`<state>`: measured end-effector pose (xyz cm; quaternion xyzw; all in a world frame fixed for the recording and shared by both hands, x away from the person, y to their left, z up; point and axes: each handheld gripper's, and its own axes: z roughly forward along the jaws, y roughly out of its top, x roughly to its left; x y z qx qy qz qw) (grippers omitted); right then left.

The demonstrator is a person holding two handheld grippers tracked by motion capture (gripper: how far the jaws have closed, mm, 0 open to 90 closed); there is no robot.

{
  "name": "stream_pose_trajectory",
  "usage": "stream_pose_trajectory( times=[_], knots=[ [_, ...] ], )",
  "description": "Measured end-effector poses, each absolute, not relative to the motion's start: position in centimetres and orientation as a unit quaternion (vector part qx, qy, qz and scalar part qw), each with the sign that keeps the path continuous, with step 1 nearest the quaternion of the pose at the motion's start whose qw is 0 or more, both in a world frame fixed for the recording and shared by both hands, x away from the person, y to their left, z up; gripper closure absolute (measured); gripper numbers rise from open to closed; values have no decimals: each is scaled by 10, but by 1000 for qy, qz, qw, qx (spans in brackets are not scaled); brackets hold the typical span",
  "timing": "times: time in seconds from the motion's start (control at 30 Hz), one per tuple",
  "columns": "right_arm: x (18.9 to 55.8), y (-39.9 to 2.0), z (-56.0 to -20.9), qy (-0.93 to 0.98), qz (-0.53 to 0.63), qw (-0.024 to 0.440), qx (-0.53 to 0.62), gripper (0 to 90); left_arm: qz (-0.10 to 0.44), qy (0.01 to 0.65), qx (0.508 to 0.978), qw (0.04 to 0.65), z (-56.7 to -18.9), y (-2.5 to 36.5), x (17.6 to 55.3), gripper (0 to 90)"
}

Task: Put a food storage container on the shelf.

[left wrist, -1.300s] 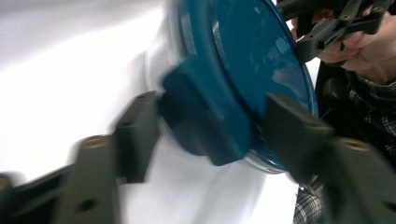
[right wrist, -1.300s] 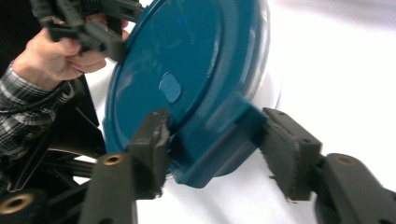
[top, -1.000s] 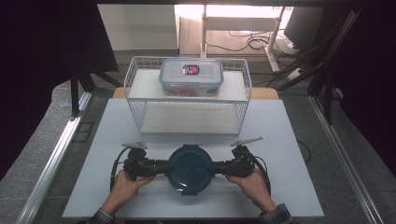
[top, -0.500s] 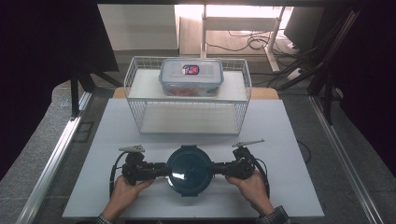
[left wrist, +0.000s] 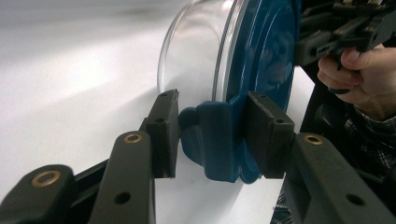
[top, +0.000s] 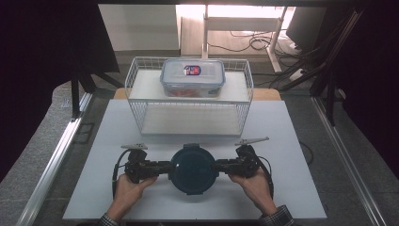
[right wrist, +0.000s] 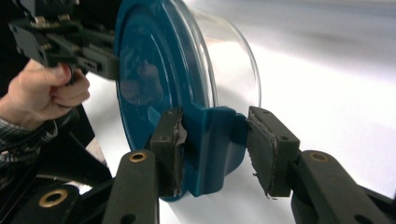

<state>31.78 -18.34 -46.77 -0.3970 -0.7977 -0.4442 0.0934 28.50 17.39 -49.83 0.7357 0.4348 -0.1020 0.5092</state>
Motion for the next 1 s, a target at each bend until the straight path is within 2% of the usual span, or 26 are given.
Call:
stream_pose_trajectory(
  times=[0.4, 1.0],
  knots=[
    [326, -188, -437, -789, -479, 65, -379, 571, -60, 416, 737, 529, -457, 173, 295, 578],
    [347, -179, -367, -783, -511, 25, -354, 571, -11, 403, 724, 559, -383, 183, 318, 577]
  ],
)
